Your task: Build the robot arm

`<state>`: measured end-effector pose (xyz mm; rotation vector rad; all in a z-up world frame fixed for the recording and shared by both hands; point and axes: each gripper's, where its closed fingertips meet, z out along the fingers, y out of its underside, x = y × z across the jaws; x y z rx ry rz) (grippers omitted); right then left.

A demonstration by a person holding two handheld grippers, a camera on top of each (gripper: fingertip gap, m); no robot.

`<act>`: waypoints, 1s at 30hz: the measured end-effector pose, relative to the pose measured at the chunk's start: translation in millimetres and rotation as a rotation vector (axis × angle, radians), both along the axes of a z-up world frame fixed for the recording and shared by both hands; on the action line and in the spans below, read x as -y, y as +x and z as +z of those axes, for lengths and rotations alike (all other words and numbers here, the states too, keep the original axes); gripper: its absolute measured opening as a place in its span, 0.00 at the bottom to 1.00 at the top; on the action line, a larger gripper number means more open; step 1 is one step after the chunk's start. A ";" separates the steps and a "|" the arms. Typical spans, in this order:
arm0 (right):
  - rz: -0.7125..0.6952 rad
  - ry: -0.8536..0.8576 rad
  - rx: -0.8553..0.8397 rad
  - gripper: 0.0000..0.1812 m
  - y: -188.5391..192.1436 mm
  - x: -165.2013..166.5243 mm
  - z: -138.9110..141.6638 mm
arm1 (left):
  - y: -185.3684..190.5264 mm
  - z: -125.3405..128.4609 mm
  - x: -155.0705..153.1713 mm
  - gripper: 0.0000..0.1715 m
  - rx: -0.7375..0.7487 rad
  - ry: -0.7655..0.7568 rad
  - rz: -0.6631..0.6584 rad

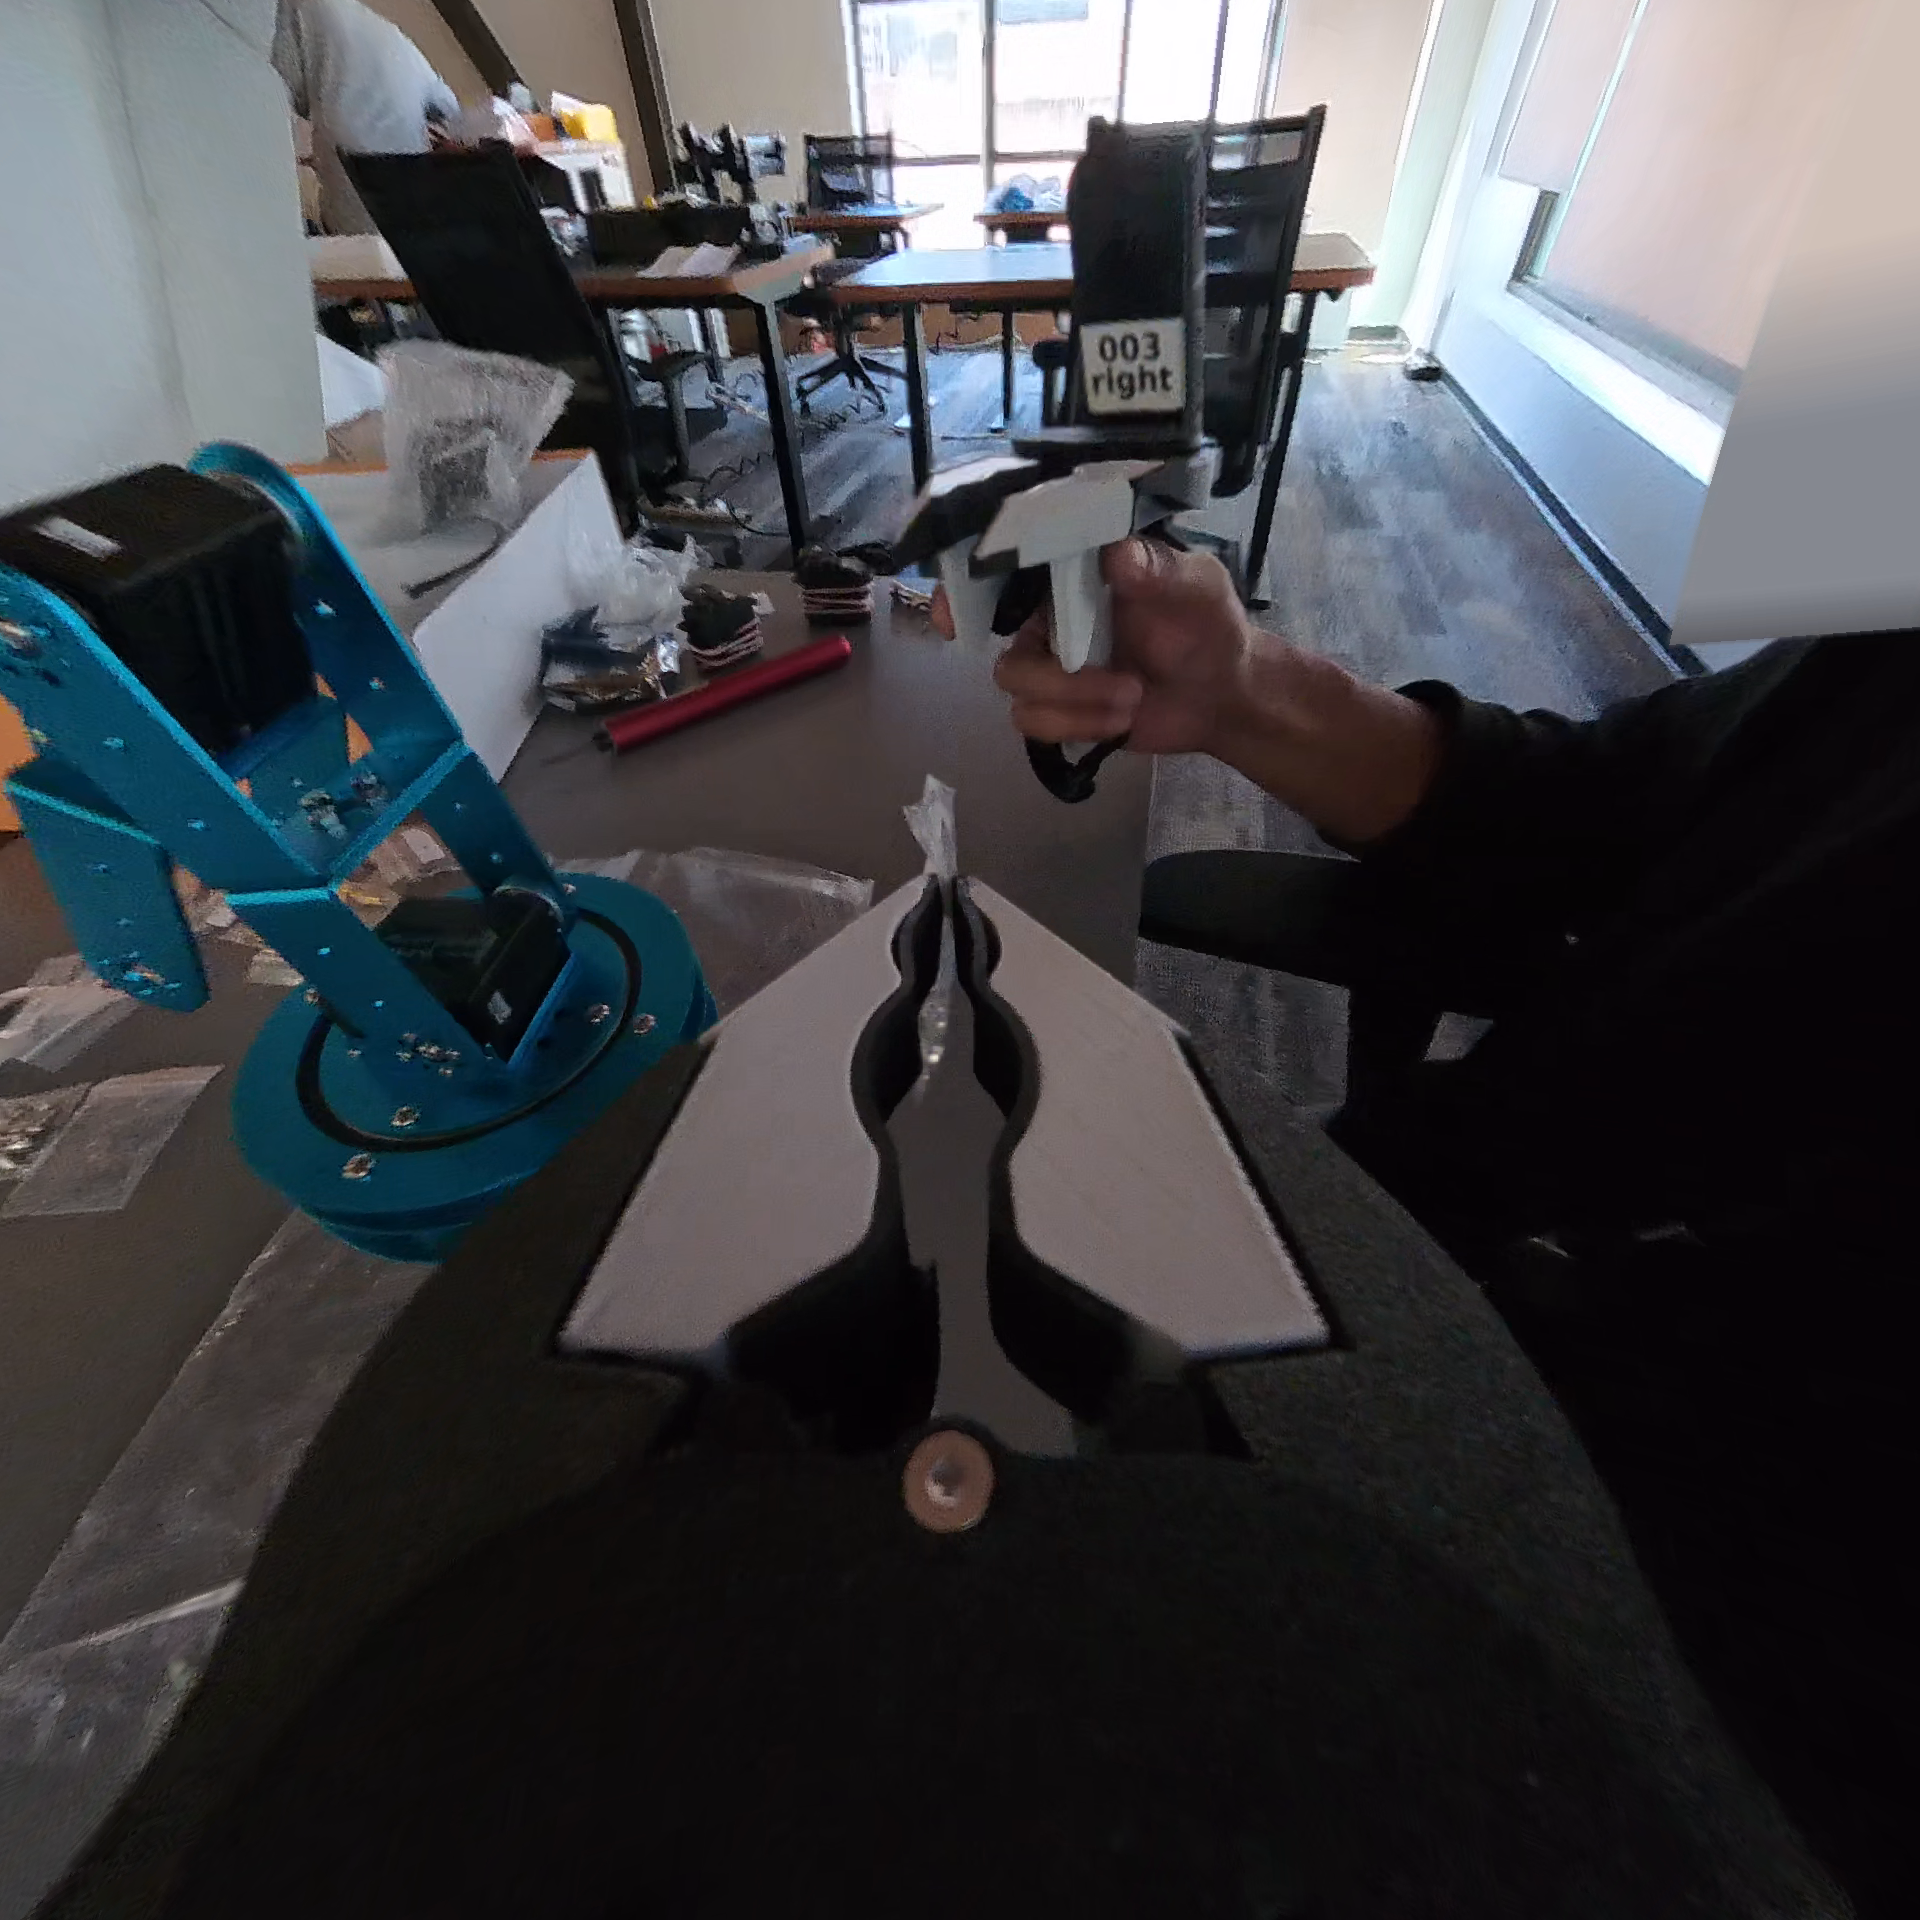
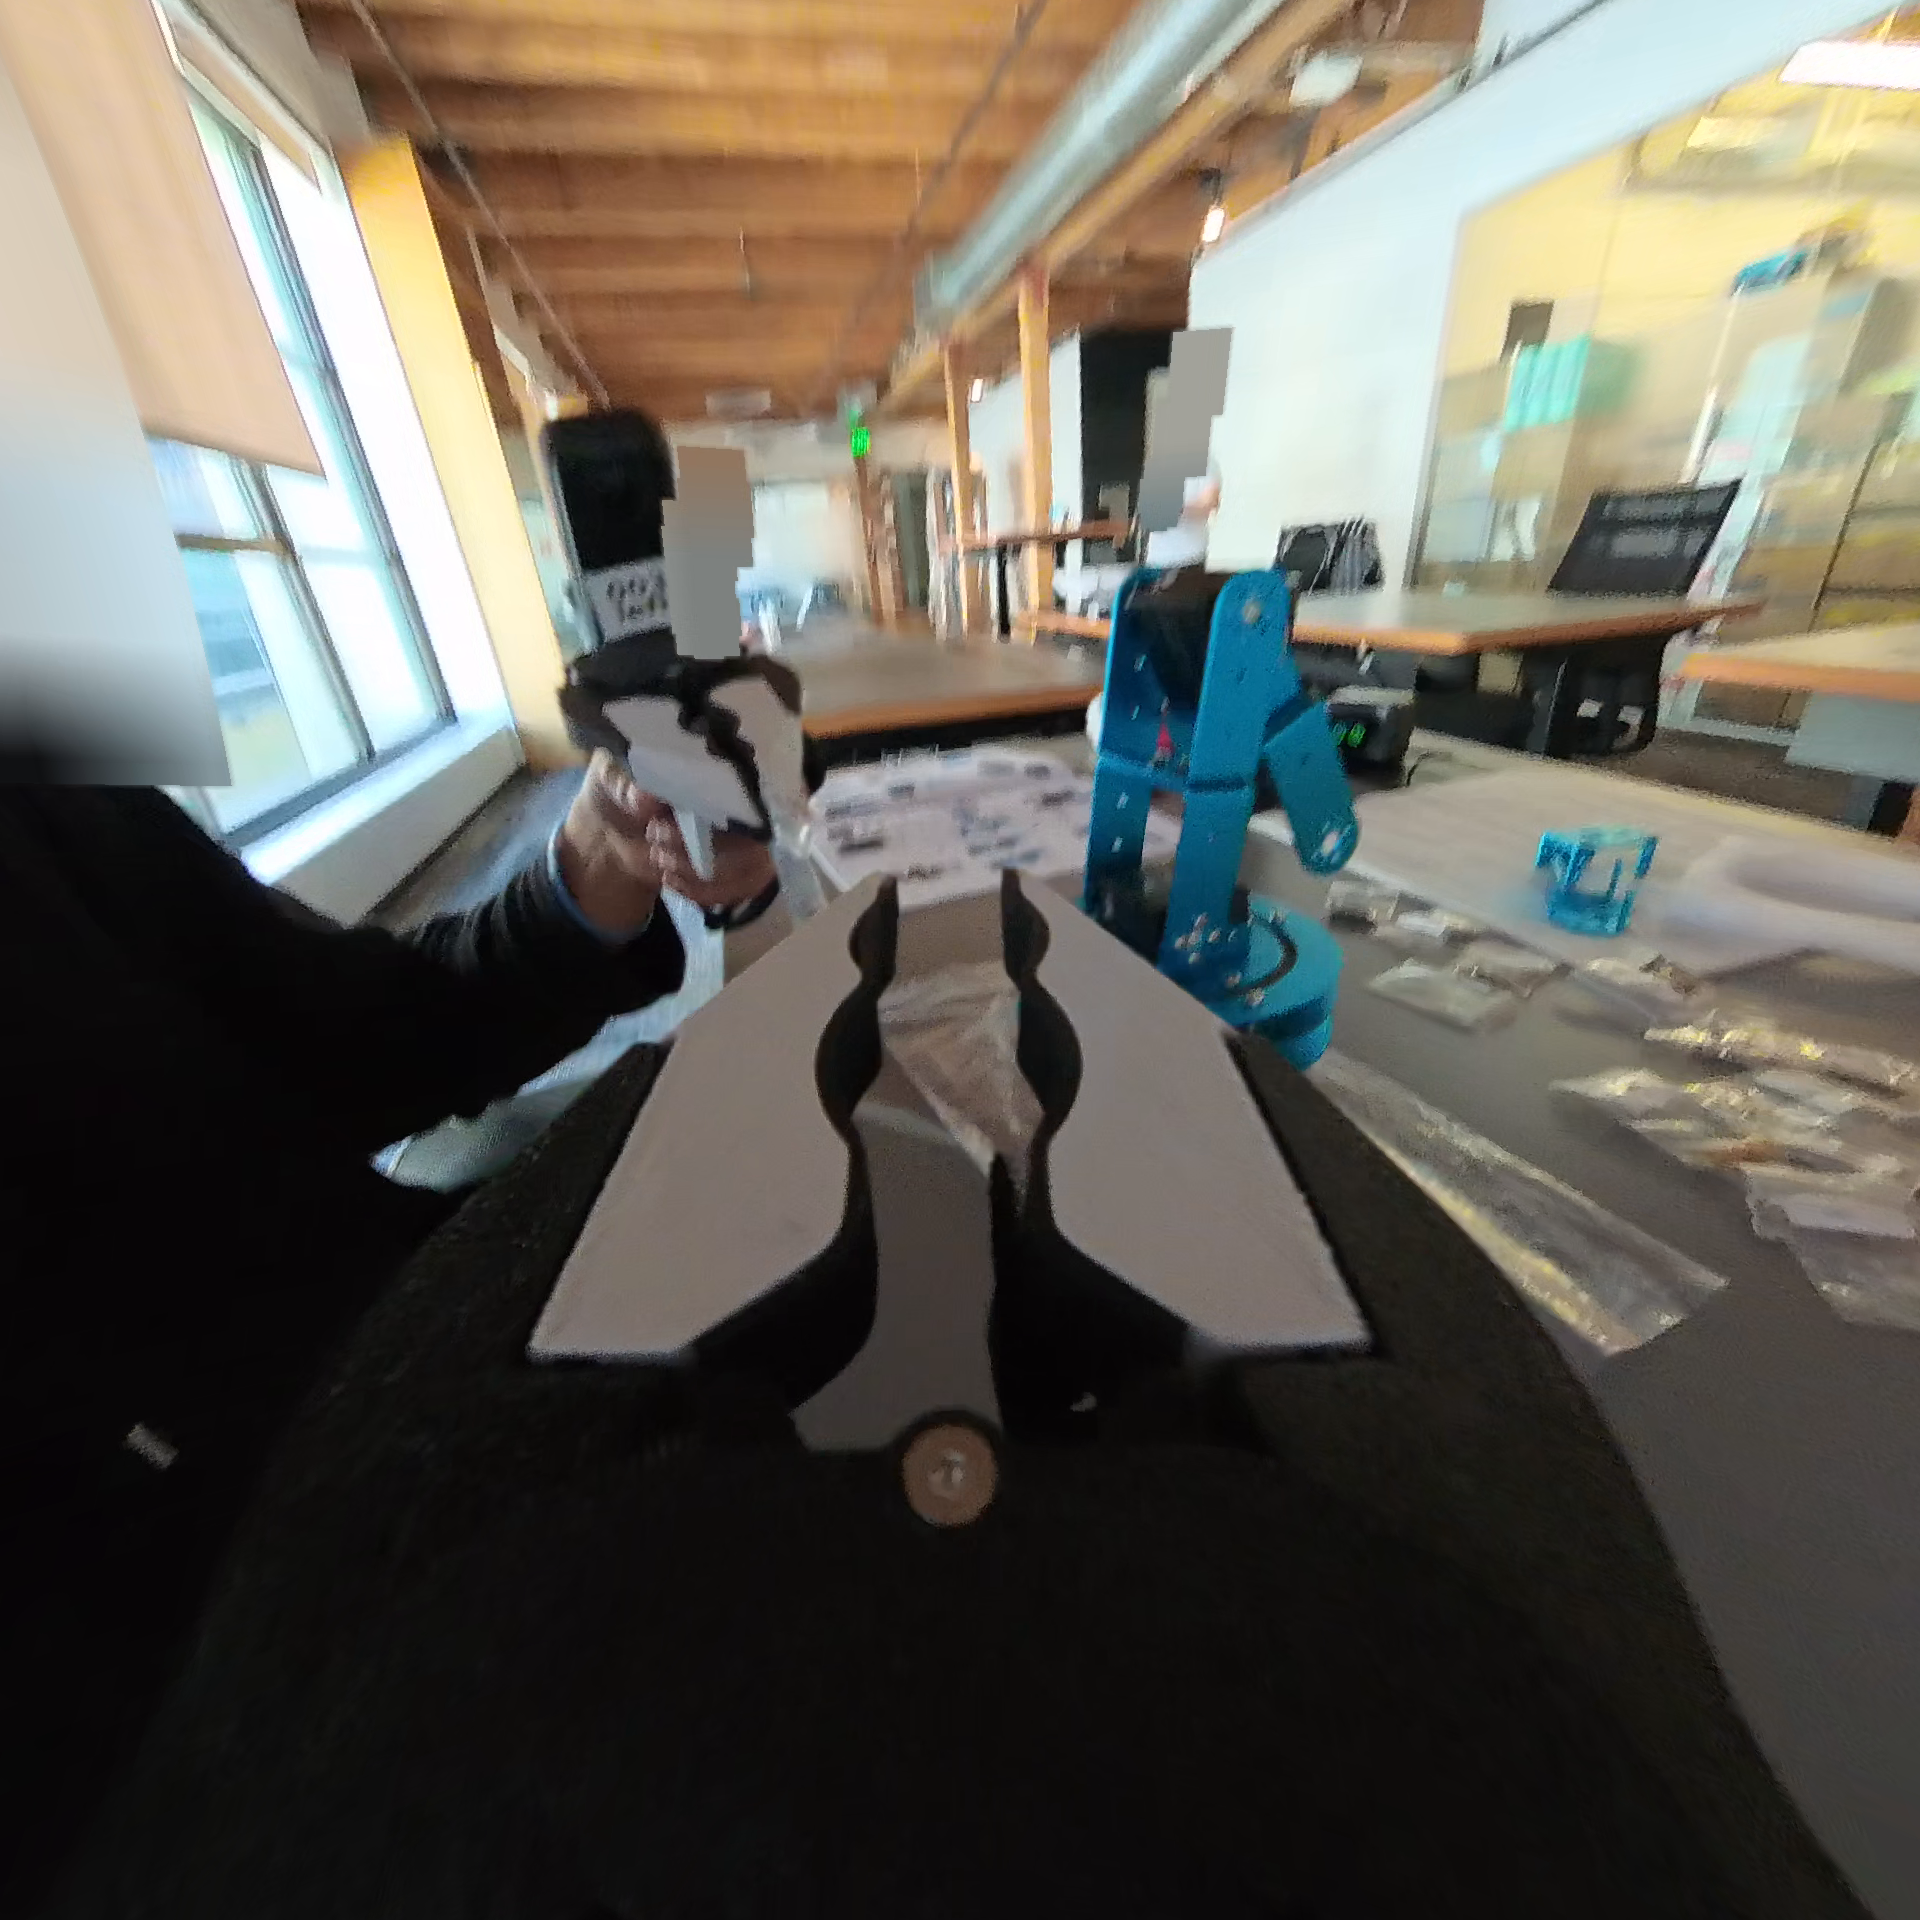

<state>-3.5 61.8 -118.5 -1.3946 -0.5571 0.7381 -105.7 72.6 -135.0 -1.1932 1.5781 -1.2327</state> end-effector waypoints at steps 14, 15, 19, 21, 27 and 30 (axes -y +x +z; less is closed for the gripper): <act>0.369 -0.113 -0.100 0.10 -85.9 10.3 -15.3 | 21.6 10.0 21.9 0.00 0.113 -0.224 -0.215; 0.371 -0.104 -0.117 0.09 -85.7 11.0 -12.6 | 21.3 10.0 24.1 0.00 0.113 -0.237 -0.228; 0.363 -0.102 -0.137 0.03 -83.2 10.8 -12.0 | 23.8 4.2 26.2 0.00 0.099 -0.223 -0.227; 0.350 -0.087 -0.137 0.01 -82.2 11.3 -11.2 | 24.3 4.6 27.8 0.00 0.100 -0.224 -0.226; 0.353 -0.089 -0.145 0.00 -82.4 13.6 -9.9 | 23.9 5.0 31.8 0.00 0.110 -0.143 -0.209; 0.353 -0.094 -0.160 0.00 -81.3 12.9 -9.4 | 24.9 5.6 31.1 0.00 0.119 -0.120 -0.189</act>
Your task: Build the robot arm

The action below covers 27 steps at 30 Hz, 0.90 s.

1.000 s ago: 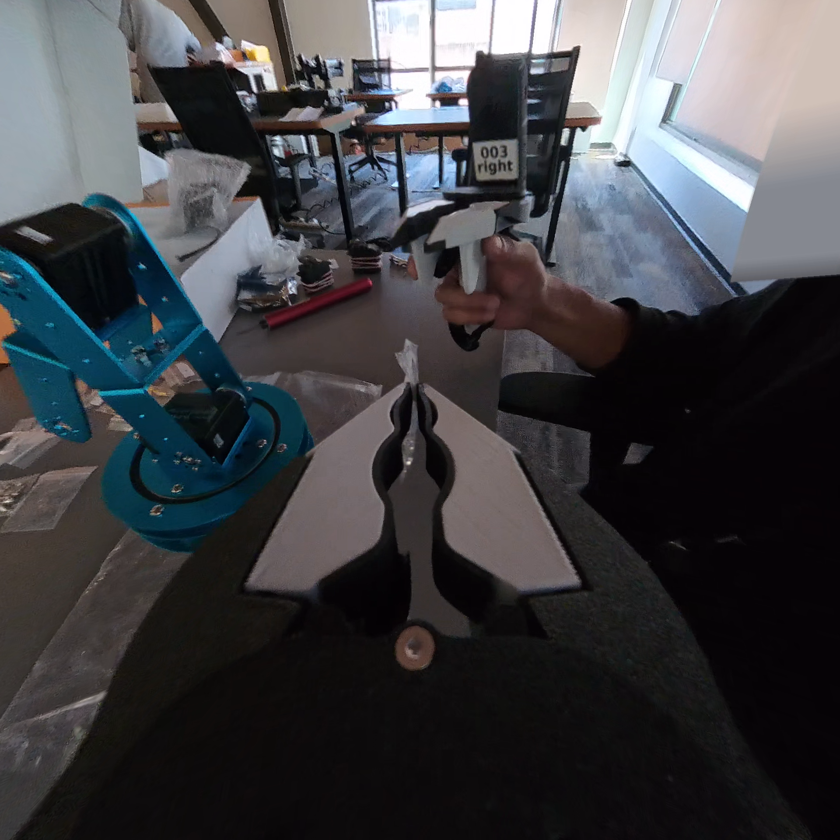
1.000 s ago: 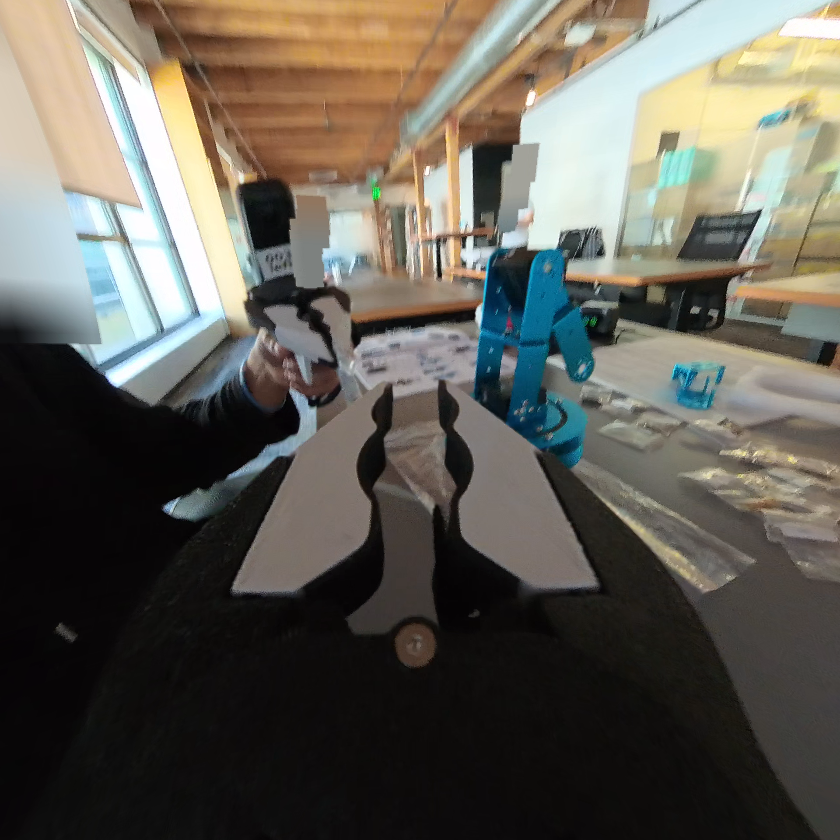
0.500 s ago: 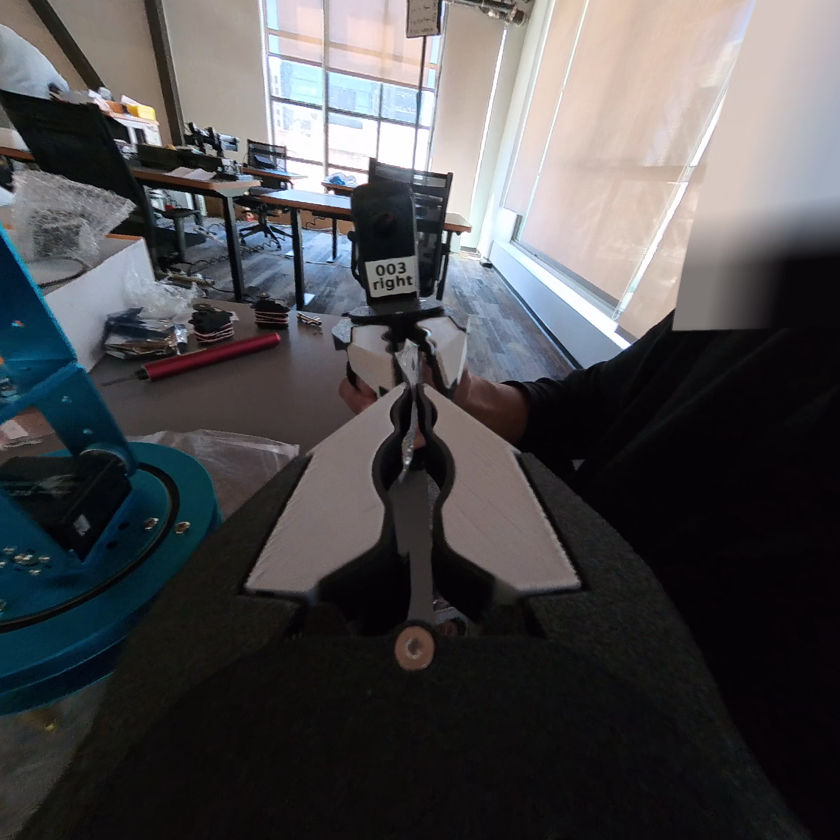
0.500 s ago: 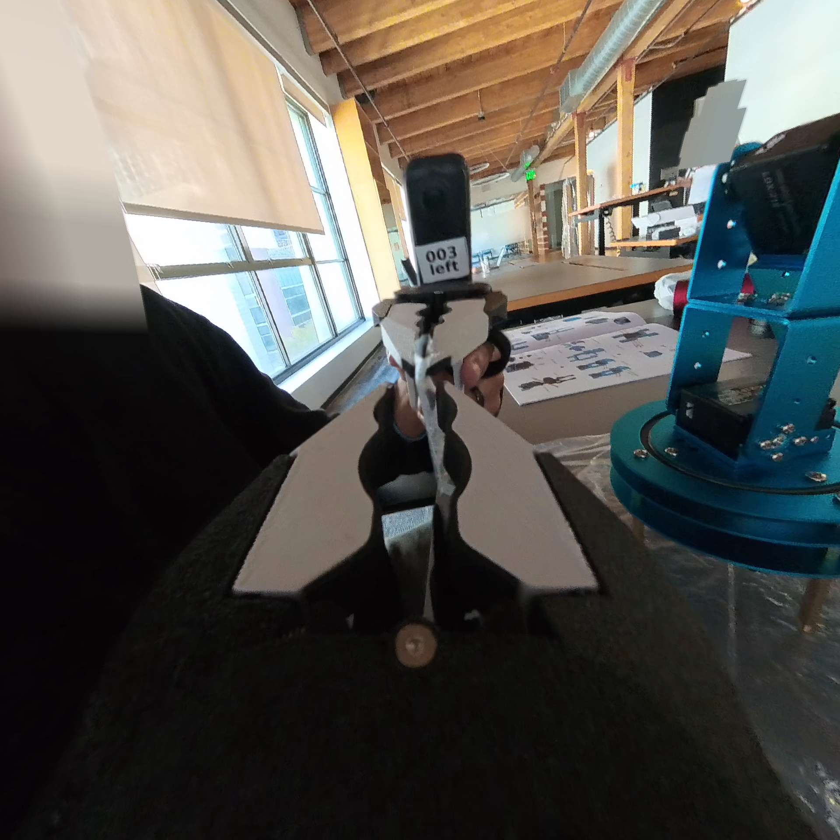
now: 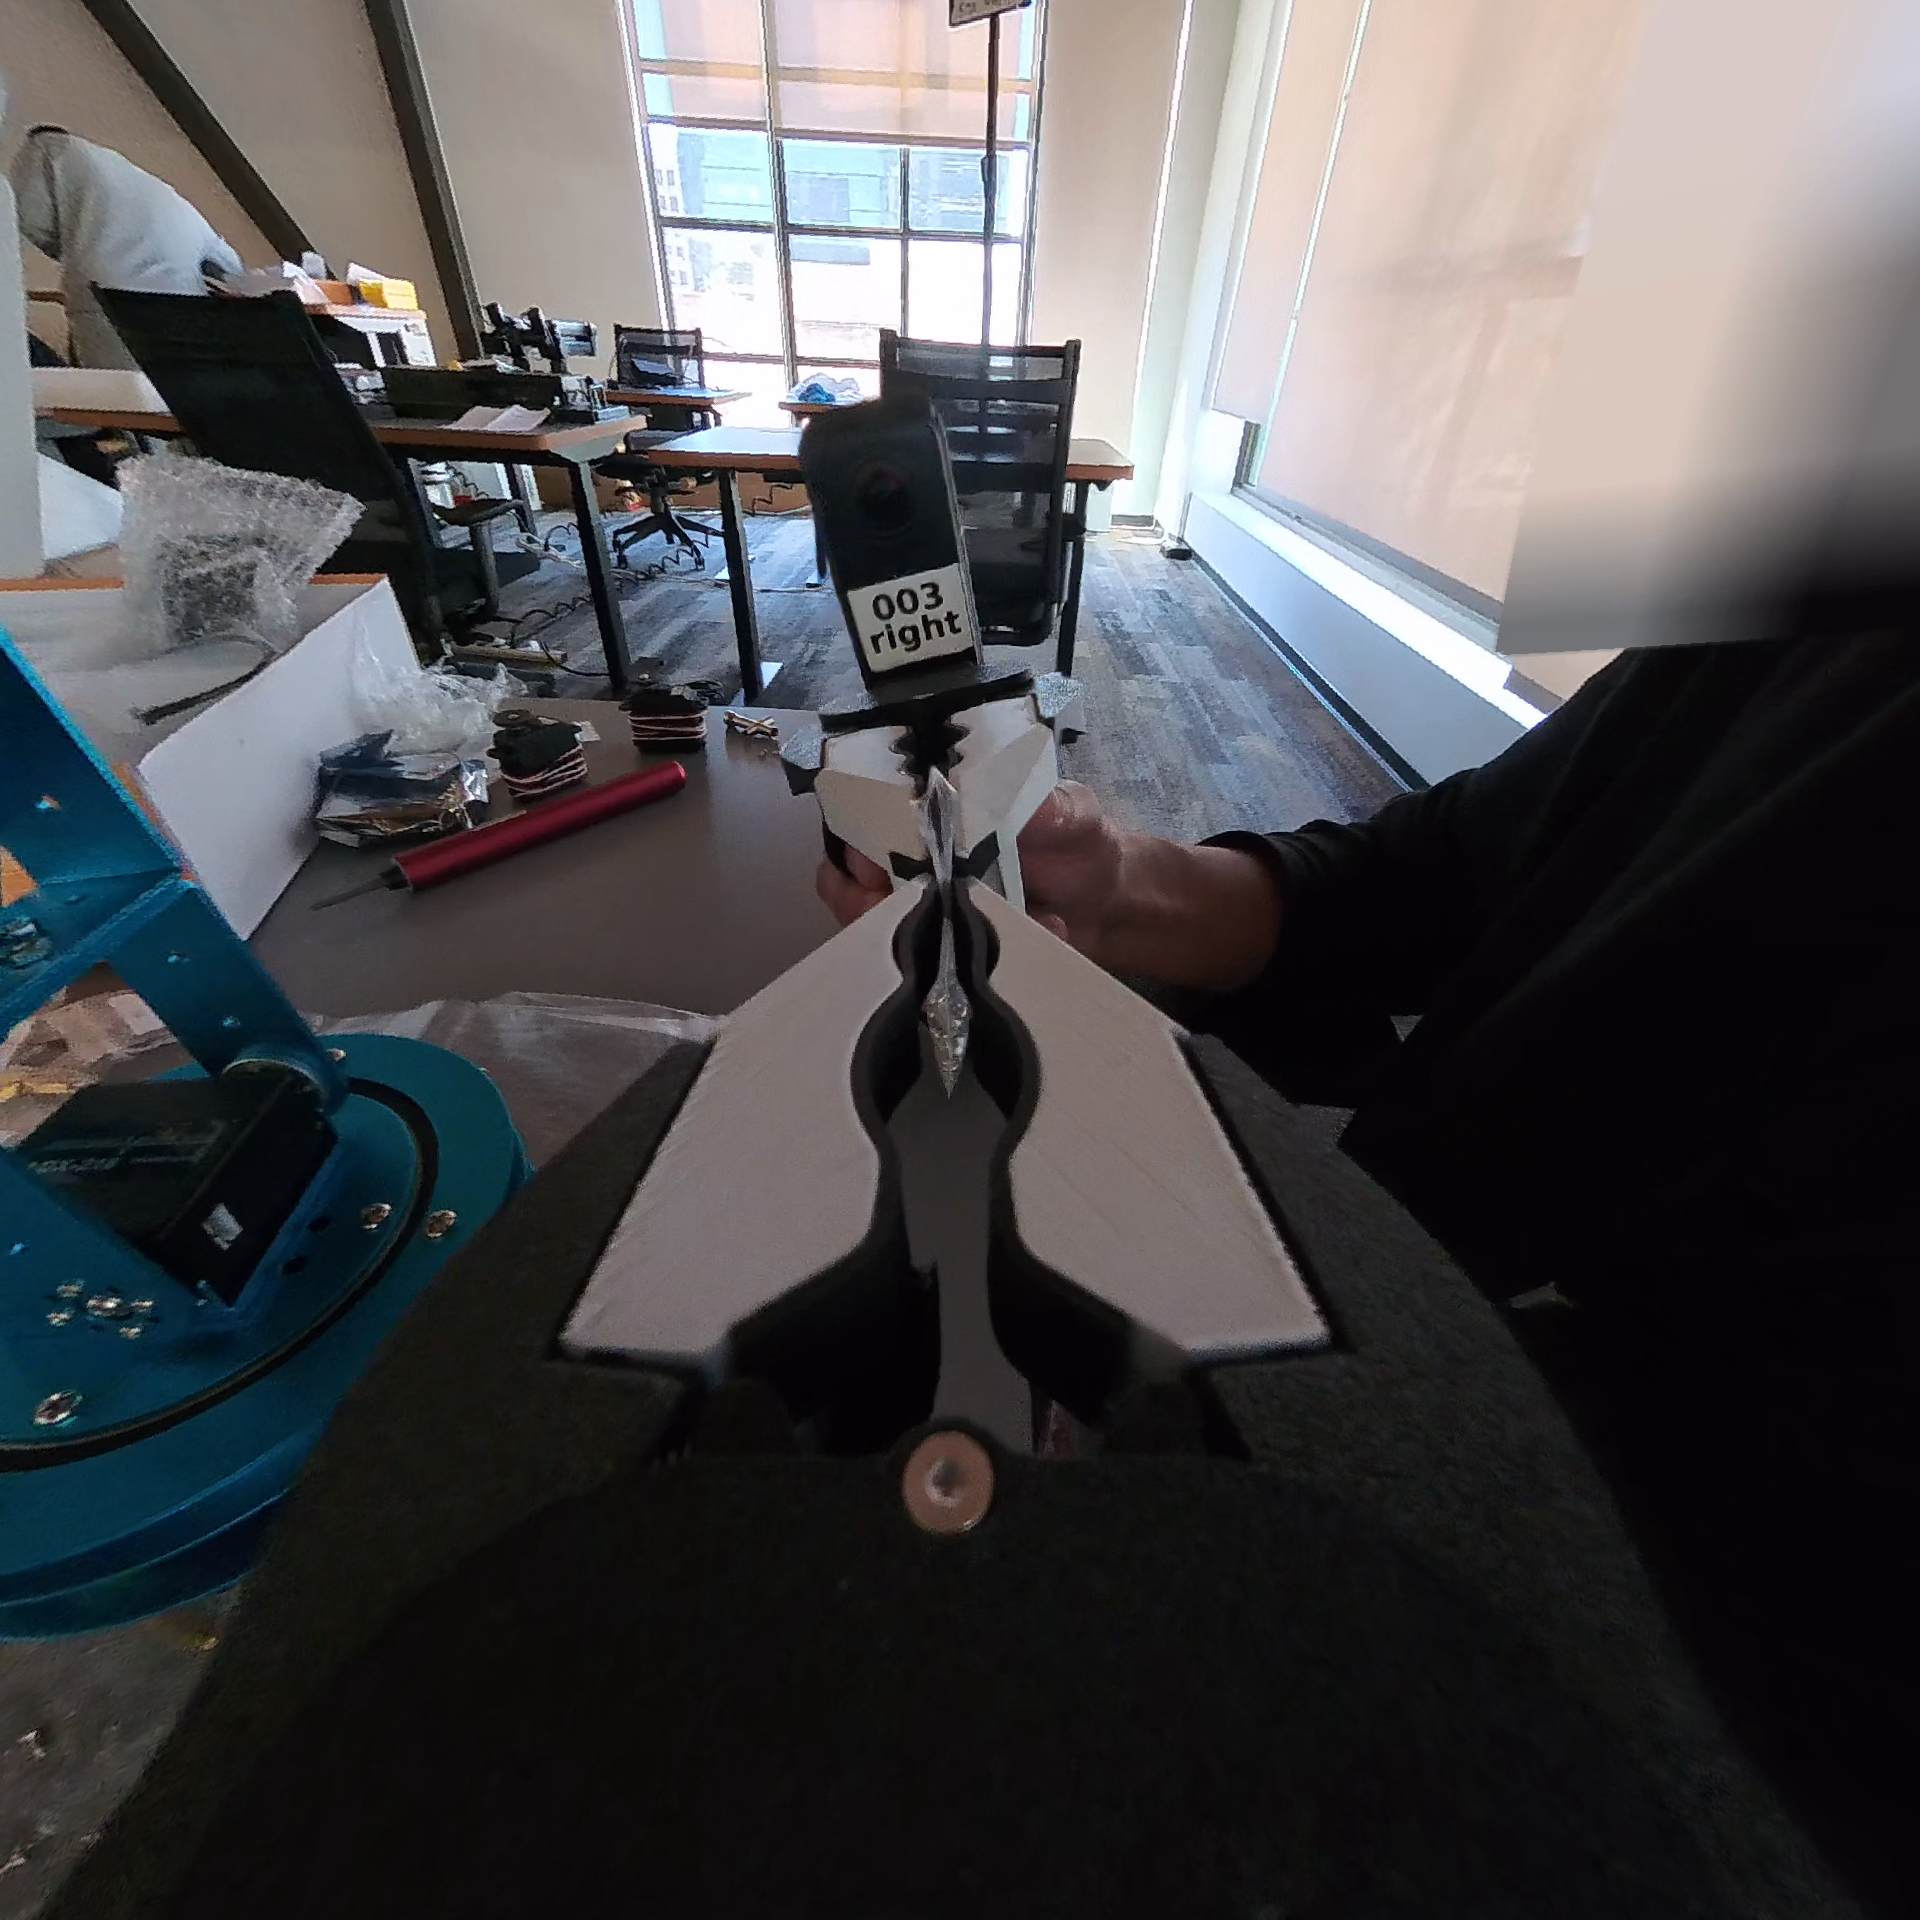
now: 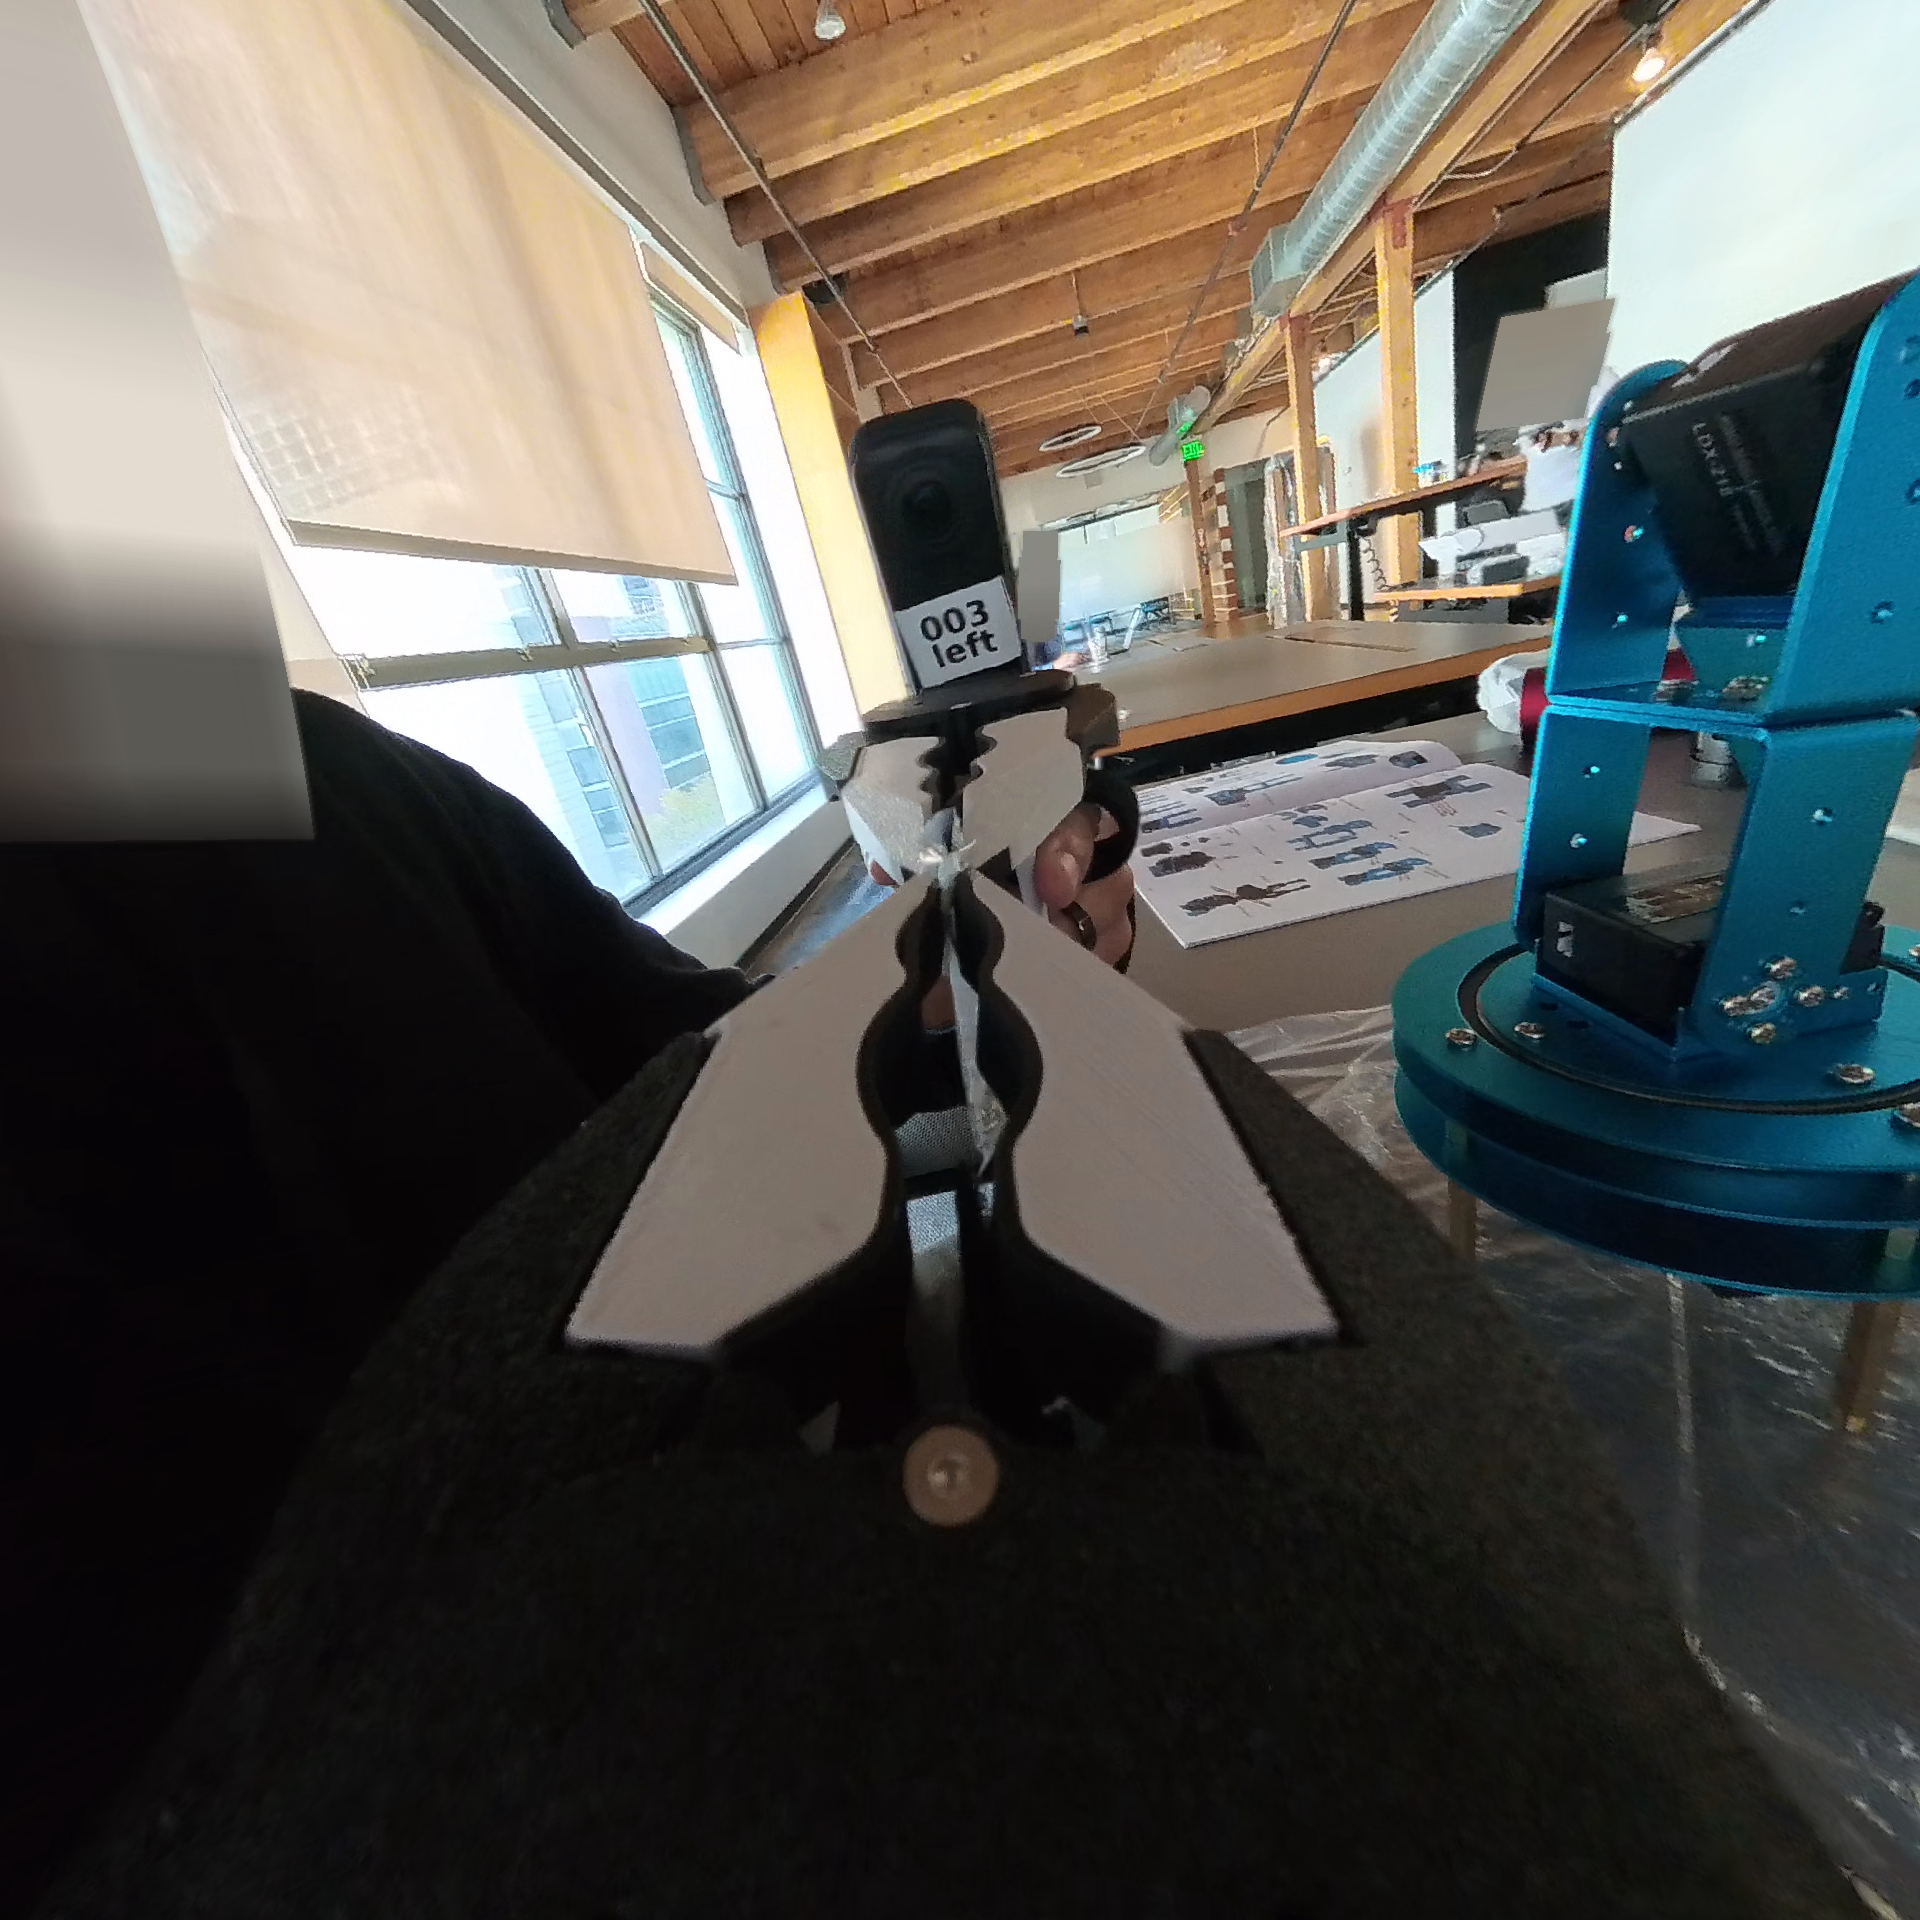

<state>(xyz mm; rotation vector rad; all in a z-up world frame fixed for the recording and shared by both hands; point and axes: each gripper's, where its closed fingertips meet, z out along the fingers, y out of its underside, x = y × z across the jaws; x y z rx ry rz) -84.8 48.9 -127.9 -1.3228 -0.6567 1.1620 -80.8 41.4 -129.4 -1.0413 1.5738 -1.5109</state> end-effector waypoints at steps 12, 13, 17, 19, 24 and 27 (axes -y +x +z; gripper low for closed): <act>-0.008 0.008 0.035 0.00 -0.8 1.4 -2.5 | -1.1 -2.2 0.9 0.00 -0.001 0.014 -0.004; -0.018 0.012 0.036 0.00 0.1 1.2 -2.3 | -0.7 -2.3 0.8 0.00 0.000 0.024 0.001; -0.025 0.026 0.036 0.00 1.6 3.2 -0.7 | -3.1 -0.9 1.4 0.00 -0.001 0.037 0.000; -0.023 0.029 0.033 0.00 3.2 3.7 -0.4 | -4.7 -0.9 1.0 0.00 -0.006 0.045 -0.001; -0.020 0.028 0.015 0.00 2.9 2.9 -0.7 | -4.7 -1.6 -0.7 0.00 -0.008 0.048 0.007; -0.034 0.032 0.005 0.00 5.0 1.1 0.1 | -2.6 -0.3 -2.8 0.00 0.003 0.039 0.033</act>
